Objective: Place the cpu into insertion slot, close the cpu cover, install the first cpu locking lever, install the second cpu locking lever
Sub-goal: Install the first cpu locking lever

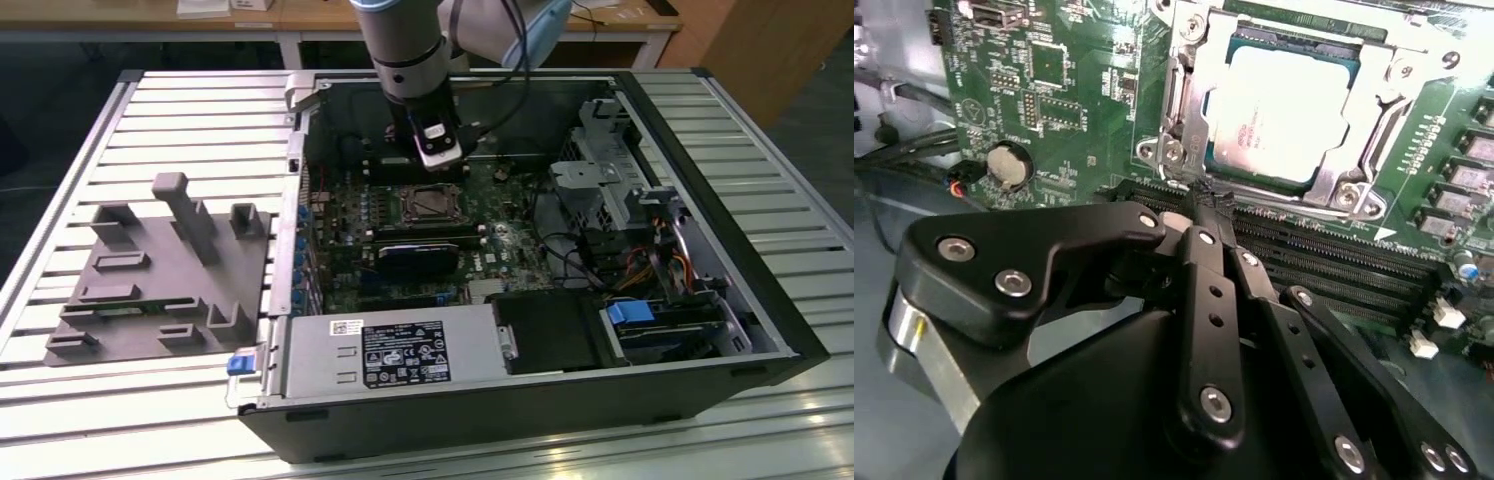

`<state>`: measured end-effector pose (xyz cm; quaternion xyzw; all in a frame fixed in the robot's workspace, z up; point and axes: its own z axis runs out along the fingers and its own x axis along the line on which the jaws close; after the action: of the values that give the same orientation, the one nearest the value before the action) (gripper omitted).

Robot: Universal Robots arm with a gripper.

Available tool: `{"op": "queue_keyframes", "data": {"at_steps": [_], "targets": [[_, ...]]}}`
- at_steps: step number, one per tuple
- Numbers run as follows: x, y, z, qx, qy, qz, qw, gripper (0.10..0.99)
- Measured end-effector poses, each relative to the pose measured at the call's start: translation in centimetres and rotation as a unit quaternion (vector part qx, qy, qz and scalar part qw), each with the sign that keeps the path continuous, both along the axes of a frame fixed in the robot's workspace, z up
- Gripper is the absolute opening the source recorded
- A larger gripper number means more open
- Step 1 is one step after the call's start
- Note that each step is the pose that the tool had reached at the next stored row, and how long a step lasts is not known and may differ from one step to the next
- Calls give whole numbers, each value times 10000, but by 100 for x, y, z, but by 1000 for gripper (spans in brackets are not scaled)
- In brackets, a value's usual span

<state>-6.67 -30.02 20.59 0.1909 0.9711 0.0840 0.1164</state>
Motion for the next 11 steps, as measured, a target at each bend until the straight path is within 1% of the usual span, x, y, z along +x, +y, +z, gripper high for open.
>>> {"op": "queue_keyframes", "data": {"at_steps": [5,11], "targets": [[0,0,99,0,0,0,10000,102],[0,0,103,0,0,0,10000,102]]}}
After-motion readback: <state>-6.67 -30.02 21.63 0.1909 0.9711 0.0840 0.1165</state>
